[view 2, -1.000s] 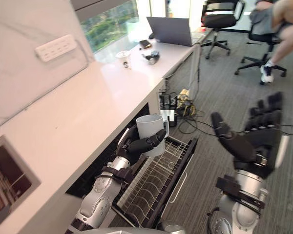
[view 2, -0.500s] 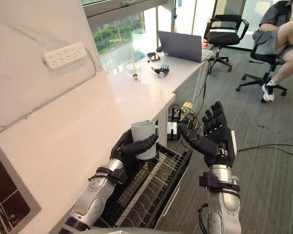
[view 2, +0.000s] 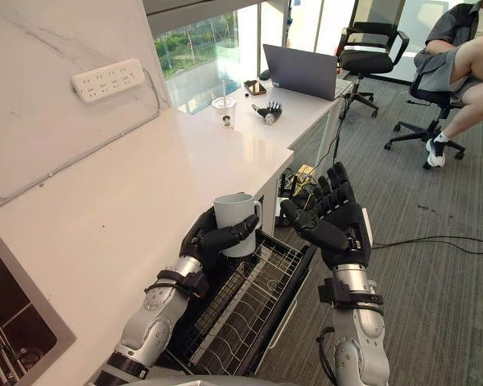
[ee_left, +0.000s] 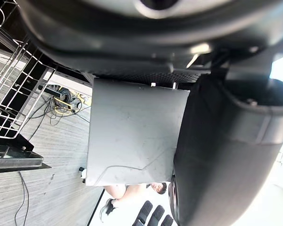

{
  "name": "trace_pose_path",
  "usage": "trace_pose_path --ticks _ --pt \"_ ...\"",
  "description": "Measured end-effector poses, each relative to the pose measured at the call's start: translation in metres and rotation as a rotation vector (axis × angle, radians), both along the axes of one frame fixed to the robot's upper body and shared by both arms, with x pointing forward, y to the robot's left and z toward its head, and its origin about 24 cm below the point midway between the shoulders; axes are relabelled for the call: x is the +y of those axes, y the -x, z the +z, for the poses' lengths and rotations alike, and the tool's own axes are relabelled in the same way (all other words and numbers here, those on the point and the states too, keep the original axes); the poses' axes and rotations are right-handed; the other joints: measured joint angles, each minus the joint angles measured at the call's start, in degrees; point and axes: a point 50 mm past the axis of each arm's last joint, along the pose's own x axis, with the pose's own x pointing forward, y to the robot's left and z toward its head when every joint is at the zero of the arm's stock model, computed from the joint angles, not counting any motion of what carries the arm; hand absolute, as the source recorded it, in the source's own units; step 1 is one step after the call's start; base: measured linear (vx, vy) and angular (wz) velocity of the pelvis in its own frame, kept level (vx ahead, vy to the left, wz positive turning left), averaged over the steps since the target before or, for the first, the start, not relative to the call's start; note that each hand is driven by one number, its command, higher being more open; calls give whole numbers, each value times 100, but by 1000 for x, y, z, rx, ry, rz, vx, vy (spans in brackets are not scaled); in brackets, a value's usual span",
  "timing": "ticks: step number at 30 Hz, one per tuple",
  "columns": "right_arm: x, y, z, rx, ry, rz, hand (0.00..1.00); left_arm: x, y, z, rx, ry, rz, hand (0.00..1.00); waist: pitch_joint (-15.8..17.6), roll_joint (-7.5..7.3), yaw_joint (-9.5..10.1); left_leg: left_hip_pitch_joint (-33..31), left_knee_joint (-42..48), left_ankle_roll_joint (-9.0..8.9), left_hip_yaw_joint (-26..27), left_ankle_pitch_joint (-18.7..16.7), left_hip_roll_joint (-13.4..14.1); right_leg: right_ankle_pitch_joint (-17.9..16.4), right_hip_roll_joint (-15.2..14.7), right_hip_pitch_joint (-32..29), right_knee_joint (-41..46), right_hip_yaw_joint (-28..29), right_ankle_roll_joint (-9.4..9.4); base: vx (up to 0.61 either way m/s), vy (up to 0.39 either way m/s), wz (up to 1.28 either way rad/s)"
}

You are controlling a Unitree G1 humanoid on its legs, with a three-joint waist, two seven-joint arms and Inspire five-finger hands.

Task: Walk over to the sink, pick up the cup, carry it to the dishwasher, place the cup inside the dishwasher, then close the dishwasher door

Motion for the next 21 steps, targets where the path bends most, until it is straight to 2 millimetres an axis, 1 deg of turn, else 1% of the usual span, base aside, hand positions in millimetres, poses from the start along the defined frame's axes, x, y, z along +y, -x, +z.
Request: trace_pose_path --ticks 3,7,10,12,13,14,17,18,19,20,21 --pt "6 -4 0 -9 -27 51 100 1 -1 4 -15 8 7 0 48 -15 12 -38 1 9 -18 12 2 59 7 11 -89 -25 3 7 3 3" --pt "14 -9 3 -29 -56 99 100 1 -2 11 -42 19 14 0 124 -82 49 -42 2 24 -129 40 -31 82 -12 106 -154 -142 16 22 -2 13" --pt "16 -11 4 -36 -72 110 100 2 -2 11 -38 16 31 0 130 -75 80 -60 2 32 -273 65 -62 81 -23 175 -196 -300 17 8 -10 28" --pt "20 -11 4 -36 -78 125 100 5 -3 11 -33 15 59 0 176 -68 164 -63 3 24 -434 106 -73 78 -16 263 -215 -472 17 -13 -19 37" --pt "21 -11 4 -36 -78 127 100 7 -3 11 -33 15 70 0 200 -69 167 -65 2 21 -491 122 -77 75 -13 291 -218 -532 14 -34 -26 52" --pt "25 -11 4 -32 -84 141 100 10 -4 13 -38 16 90 0 227 -61 160 -116 30 10 -635 171 -92 59 -6 340 -223 -698 -5 -45 -31 66" --pt "25 -11 3 -26 -88 135 100 14 -3 19 -65 9 113 0 338 -41 211 -429 312 -17 -1070 229 -140 16 12 354 -141 -1177 -57 -78 -30 78" --pt "25 -12 2 -19 -86 130 100 17 -2 17 -62 10 117 0 413 -14 314 -443 371 -57 -1164 230 -149 -16 12 378 -63 -1284 -83 -111 -20 68" --pt "25 -12 2 -16 -86 128 100 19 -1 16 -59 10 119 0 444 4 344 -433 363 -150 -1174 154 -150 -22 8 410 -44 -1332 -89 -162 5 59" --pt "26 -12 2 -11 -90 123 100 22 2 12 -49 4 119 0 464 -2 341 -467 399 -194 -767 -202 -102 -18 -76 471 -47 -1524 -91 -160 39 78" --pt "25 -12 3 -20 -90 105 100 23 5 10 -46 1 104 0 514 -86 305 -517 583 -142 -79 -548 -70 -2 -296 502 -77 -1725 -65 -152 64 81"
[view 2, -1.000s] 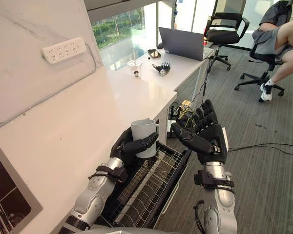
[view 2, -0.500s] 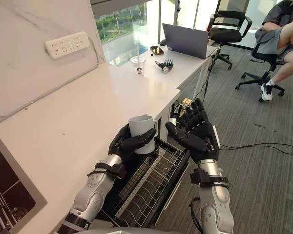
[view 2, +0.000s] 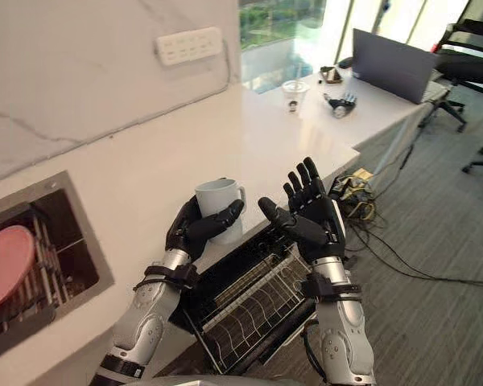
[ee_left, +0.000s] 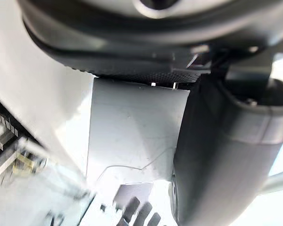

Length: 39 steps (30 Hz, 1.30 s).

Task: Walk over to the sink, pick up the cup, carry it to the dishwasher, place the cup inside the dishwasher, then close the dishwasher door

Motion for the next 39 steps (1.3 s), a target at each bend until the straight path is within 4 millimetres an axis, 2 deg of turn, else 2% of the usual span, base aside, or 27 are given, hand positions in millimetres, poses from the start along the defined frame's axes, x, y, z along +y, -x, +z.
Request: trace_pose_path --ticks 1,2,3,4,5,6,7,9,12,15,22,27,33,39 --pt "-2 0 1 -2 5 -11 100 -1 1 -1 0 -2 -12 0 4 3 -2 -16 151 129 253 -78 41 3 -97 -2 5 -60 6 -62 78 64" --pt "-4 -2 2 -2 9 -28 100 -3 3 -2 -3 -6 -42 0 -11 25 23 10 417 185 568 -119 122 15 -226 5 12 -104 42 31 146 37" --pt "-8 -4 5 -13 14 -48 100 -8 4 -2 -11 -6 -81 0 -46 94 9 149 610 162 837 -111 283 49 -337 11 29 -146 130 83 161 29" --pt "-11 -5 8 -30 23 -64 100 -14 6 -1 -19 5 -108 0 -97 252 -4 401 399 15 906 76 447 69 -320 12 32 -166 192 155 223 27" --pt "-15 -6 9 -43 23 -92 100 -22 5 1 -31 17 -142 0 -116 355 -55 666 -151 -67 768 282 384 101 -379 -12 89 -195 291 109 177 21" --pt "-16 -5 9 -40 10 -112 100 -25 5 3 -38 16 -158 0 -110 358 -91 679 -248 -46 756 342 318 151 -440 -44 125 -200 324 90 264 19" --pt "-14 -5 7 -32 -34 -144 100 -28 3 6 -57 6 -191 0 -52 257 -128 713 -361 22 764 361 190 173 -556 -81 149 -182 363 24 211 5" --pt "-10 -5 5 -28 -69 -152 100 -28 2 7 -65 -4 -198 0 -7 171 -170 764 -504 120 811 403 58 228 -664 -119 145 -128 454 22 176 -5" --pt "-7 -5 4 -28 -90 -151 100 -26 1 7 -61 -7 -195 0 -3 158 -142 795 -555 235 1007 359 -93 317 -789 -221 129 82 581 13 143 -25" --pt "-5 -5 5 -36 -80 -140 100 -21 -1 7 -55 0 -174 0 0 153 -153 797 -583 301 1187 315 -110 452 -797 -319 69 271 561 -17 81 -35" --pt "-5 -5 5 -44 -57 -99 100 -11 -4 8 -55 0 -102 0 4 147 -189 784 -588 293 1525 297 -50 585 -728 -531 -35 579 566 -37 2 -28" --pt "-5 -5 5 -62 -61 -5 100 -7 -7 15 -114 -30 -37 0 4 131 -215 787 -589 263 1688 354 68 672 -606 -596 -138 747 530 -10 -37 -19" --pt "-5 -5 5 -69 -128 120 100 -5 -19 35 -270 -111 43 0 -35 20 -301 820 -588 221 1776 434 166 750 -464 -595 -206 846 452 -1 -26 -10" --pt "-1 -8 11 -110 -186 259 100 -8 -29 54 -442 -224 90 0 -54 -1 -349 895 -591 201 1970 448 265 848 -391 -603 -303 1038 433 -37 -3 -17"
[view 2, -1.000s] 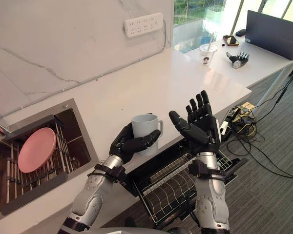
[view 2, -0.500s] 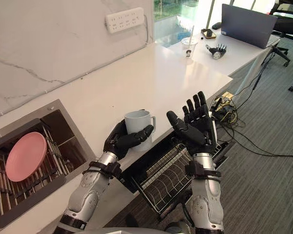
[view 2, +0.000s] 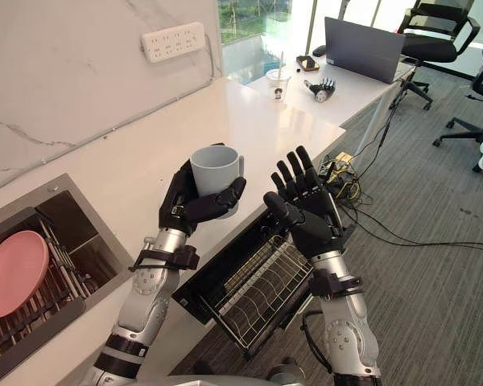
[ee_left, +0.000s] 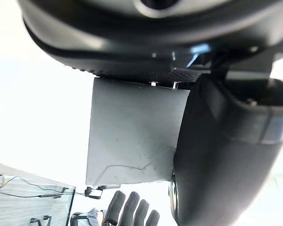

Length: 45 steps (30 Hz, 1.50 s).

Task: Walk over to the sink, pick up the cup, carry it to the dishwasher, place the cup inside the dishwasher, then close the dishwasher door

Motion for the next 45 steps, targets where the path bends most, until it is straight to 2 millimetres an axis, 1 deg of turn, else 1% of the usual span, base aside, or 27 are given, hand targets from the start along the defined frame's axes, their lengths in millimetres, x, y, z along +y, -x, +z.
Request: trace_pose_path --ticks 4,6,11,15,20,24,30,39,45 --pt "2 -2 3 -18 -10 28 100 -5 -5 4 -72 -95 20 0 -17 -13 -62 27 -1 0 66 26 26 52 29 1 -32 56 6 -24 4 -9" --pt "4 -2 4 -21 -10 43 100 -10 -6 4 -90 -141 20 0 -90 -41 -105 30 -1 -9 90 33 48 71 53 1 -56 80 0 -9 -2 -7" --pt "6 -5 7 -27 -4 53 100 -20 -6 3 -118 -196 9 0 -180 -113 -117 42 -2 -38 190 52 120 114 123 -29 -99 181 -21 -4 -13 -11" --pt "7 -6 8 -25 6 55 100 -21 -6 4 -125 -189 26 0 -275 -107 -136 40 -2 -64 248 69 175 135 180 -63 -112 241 -43 -2 -17 -9" --pt "7 -6 11 -20 43 43 100 -26 -4 4 -150 -236 44 0 -334 -106 -137 40 -2 -91 249 89 213 144 219 -63 -124 245 -57 1 -5 -1" --pt "7 -7 9 24 76 27 100 -28 -5 -1 -178 -338 82 0 -378 -101 -138 38 -2 -94 249 93 212 147 219 -66 -124 250 -59 0 0 0" --pt "12 -9 6 82 89 5 100 -32 -1 -3 -226 -431 119 0 -421 -89 -130 15 -2 -91 219 98 202 147 213 -73 -124 230 -59 2 0 1" --pt "19 -16 8 116 165 -40 100 -41 1 -7 -220 -464 98 0 -426 -85 -123 -52 -1 -84 108 131 171 147 205 -81 -119 132 -59 5 7 6" --pt "26 -20 10 125 248 -65 100 -44 -1 -4 -235 -479 87 0 -430 -78 -118 -63 -1 -84 69 150 168 145 205 -79 -105 97 -61 1 2 2"
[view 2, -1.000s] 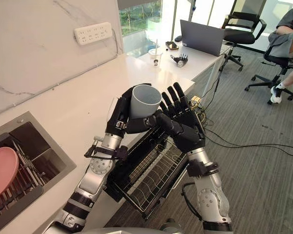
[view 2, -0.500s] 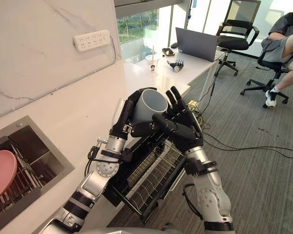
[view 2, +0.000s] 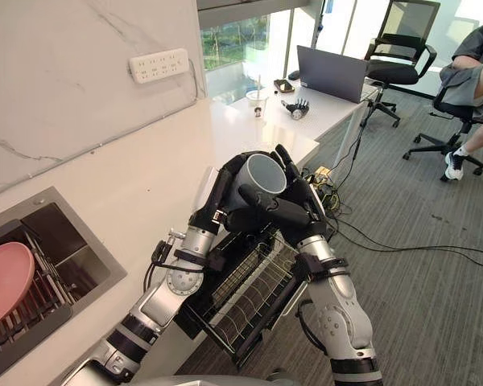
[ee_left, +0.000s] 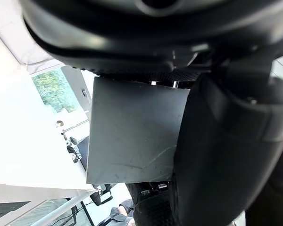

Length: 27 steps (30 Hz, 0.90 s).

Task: Walk over to the sink, pick up the cup, carry it to the dishwasher, place the cup inside the dishwasher, then close the dishwasher door

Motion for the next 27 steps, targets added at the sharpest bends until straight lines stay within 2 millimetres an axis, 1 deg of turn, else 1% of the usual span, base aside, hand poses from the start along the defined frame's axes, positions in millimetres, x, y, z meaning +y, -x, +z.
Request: trace_pose_path --ticks 2,3,8,12,19,20,27 --pt "2 -2 1 3 9 2 100 0 -1 1 -2 -1 2 0 0 0 0 -7 0 4 -13 7 -2 0 -2 0 1 -14 -1 2 9 4" --pt "3 -3 2 5 17 -1 0 -1 -1 1 -2 -2 2 0 0 0 2 -13 0 6 -22 13 -2 -1 -3 0 1 -26 -1 2 7 4" --pt "3 -8 2 24 45 -33 0 -2 -2 2 -6 0 6 0 -2 3 11 -23 0 15 -55 34 -4 -1 -3 2 10 -55 -2 3 5 3" --pt "1 -11 0 36 118 -65 0 -3 -2 1 10 0 4 0 -6 11 21 -31 0 21 -79 44 -6 -5 -6 3 10 -73 -7 0 5 2" --pt "6 -10 2 24 96 -103 0 -4 -2 1 16 10 1 0 -19 32 33 -33 0 18 -87 52 -3 -11 -5 2 11 -80 -17 0 1 0" --pt "7 -10 2 23 95 -107 0 -4 -2 1 16 11 1 100 -19 32 36 -33 0 18 -87 52 -3 -11 -5 3 11 -80 -17 0 0 0" --pt "12 -10 2 29 95 -180 0 -4 -3 2 56 51 -20 100 -20 43 61 -31 0 18 -92 53 -4 -8 -5 8 13 -83 -12 0 0 0"
